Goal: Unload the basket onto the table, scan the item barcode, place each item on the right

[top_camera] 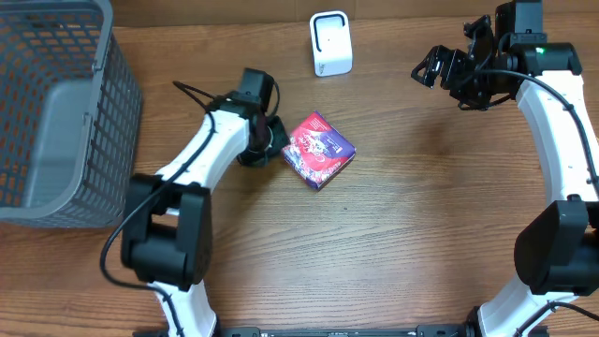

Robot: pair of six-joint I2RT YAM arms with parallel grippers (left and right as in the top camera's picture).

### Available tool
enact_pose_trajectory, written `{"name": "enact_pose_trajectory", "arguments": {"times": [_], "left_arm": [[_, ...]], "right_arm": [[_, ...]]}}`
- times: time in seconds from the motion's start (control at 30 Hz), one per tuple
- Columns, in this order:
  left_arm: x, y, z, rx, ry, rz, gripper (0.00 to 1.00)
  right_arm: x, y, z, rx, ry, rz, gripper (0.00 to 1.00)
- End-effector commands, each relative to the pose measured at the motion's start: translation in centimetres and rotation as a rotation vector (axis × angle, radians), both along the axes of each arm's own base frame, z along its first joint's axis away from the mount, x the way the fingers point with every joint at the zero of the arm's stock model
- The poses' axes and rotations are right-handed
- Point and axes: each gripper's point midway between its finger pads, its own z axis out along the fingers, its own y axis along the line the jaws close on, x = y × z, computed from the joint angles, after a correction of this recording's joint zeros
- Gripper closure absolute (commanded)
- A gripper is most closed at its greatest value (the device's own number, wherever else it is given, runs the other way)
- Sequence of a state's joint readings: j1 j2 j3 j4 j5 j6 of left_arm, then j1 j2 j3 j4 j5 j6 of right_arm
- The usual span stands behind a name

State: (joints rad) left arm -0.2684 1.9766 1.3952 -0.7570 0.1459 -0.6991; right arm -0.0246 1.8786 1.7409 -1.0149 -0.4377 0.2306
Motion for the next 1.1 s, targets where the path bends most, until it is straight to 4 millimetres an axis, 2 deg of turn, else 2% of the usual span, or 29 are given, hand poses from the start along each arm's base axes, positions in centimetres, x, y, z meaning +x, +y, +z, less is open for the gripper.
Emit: {"name": "enact_pose_trajectory", "arguments": {"times": [0.0,0.07,0.23,0.33,0.47,0.6,0.73,0.87,0.93,1.07], "left_arm": [[-0.6,-1.4,-2.7,-0.038,0.064,0.036,0.96],[0.1,-2.0,-3.5,-0.059,0.043,0.0,0.96],[1.3,-3.6,-3.2,-0.127,-0.024,-0.102,0.96],[2.2,-5.8,-1.9,-0.231,-0.102,-0.234,0.96],[2.2,-8.7,0.0,-0.403,-0.153,-0.342,0.96],[2.3,-9.1,0.6,-0.426,-0.156,-0.35,0.97],[2.6,-8.0,1.5,-0.41,-0.141,-0.333,0.96],[3.3,-4.5,3.9,-0.229,-0.153,-0.314,0.96],[3.5,-2.7,5.6,-0.119,-0.175,-0.316,0.96],[3.3,0.2,10.9,0.044,-0.246,-0.297,0.96]], "right_arm": [[0.0,0.0,-0.1,-0.008,-0.005,0.008,0.0],[0.0,0.0,-0.1,-0.008,-0.005,0.008,0.0],[0.0,0.0,-0.1,-0.008,-0.005,0.008,0.0],[0.0,0.0,-0.1,-0.008,-0.005,0.008,0.0],[0.0,0.0,-0.1,-0.008,-0.005,0.008,0.0],[0.0,0.0,-0.1,-0.008,-0.005,0.008,0.0],[0.0,0.0,-0.1,-0.008,-0.005,0.008,0.0],[0.0,0.0,-0.1,-0.008,-0.005,0.008,0.0],[0.0,0.0,-0.1,-0.008,-0.005,0.008,0.0],[0.0,0.0,-0.1,-0.008,-0.005,0.008,0.0]]}}
